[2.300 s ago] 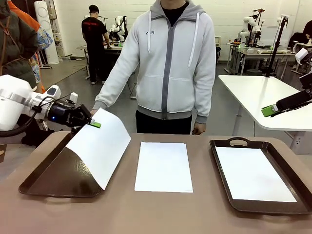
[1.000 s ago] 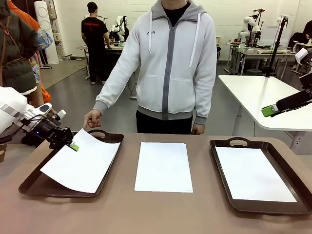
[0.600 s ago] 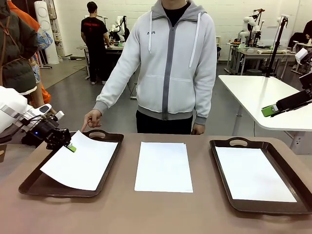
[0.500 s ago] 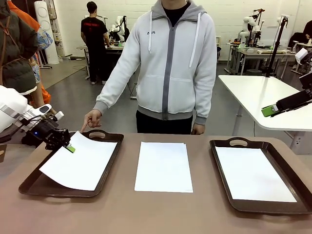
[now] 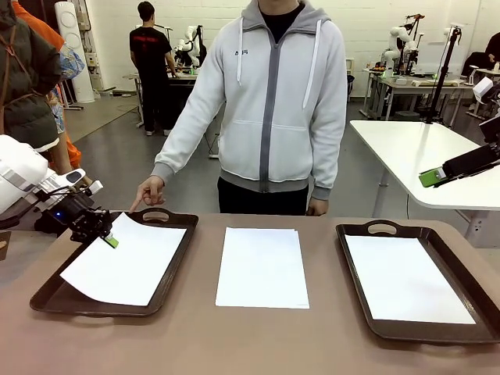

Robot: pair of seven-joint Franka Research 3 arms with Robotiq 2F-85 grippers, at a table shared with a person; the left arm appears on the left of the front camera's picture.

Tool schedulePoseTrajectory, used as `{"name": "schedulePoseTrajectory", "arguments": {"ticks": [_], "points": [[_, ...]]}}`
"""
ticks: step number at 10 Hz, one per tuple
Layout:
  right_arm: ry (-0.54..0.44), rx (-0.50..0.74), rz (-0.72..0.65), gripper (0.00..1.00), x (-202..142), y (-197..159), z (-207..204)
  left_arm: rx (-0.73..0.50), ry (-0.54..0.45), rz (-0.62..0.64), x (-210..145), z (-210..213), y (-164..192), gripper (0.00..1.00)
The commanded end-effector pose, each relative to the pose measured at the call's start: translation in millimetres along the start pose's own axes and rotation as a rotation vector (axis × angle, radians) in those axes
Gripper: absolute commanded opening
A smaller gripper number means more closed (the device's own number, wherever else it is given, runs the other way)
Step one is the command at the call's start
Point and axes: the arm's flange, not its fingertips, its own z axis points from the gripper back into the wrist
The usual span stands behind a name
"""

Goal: Sort the A4 documents.
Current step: Place the A4 Paper in the designated Handle tray.

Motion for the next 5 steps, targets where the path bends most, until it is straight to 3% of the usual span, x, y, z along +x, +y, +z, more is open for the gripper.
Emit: {"name": "schedulePoseTrajectory", "arguments": {"ticks": [1, 4, 5], "points": [[0.001, 0.003, 0.006, 1.0, -0.3, 0.6, -0.6, 0.013, -0.008, 0.035, -1.8, -5.6, -5.7, 0.01], [0.001, 0.003, 0.006, 1.0, -0.3, 0.6, -0.6, 0.015, -0.009, 0.078, 1.3, -10.6, -7.5, 0.03], [0.001, 0.003, 0.006, 1.0, -0.3, 0.6, -0.6, 0.026, 0.002, 0.064, 0.5, -10.4, -7.4, 0.2]]}}
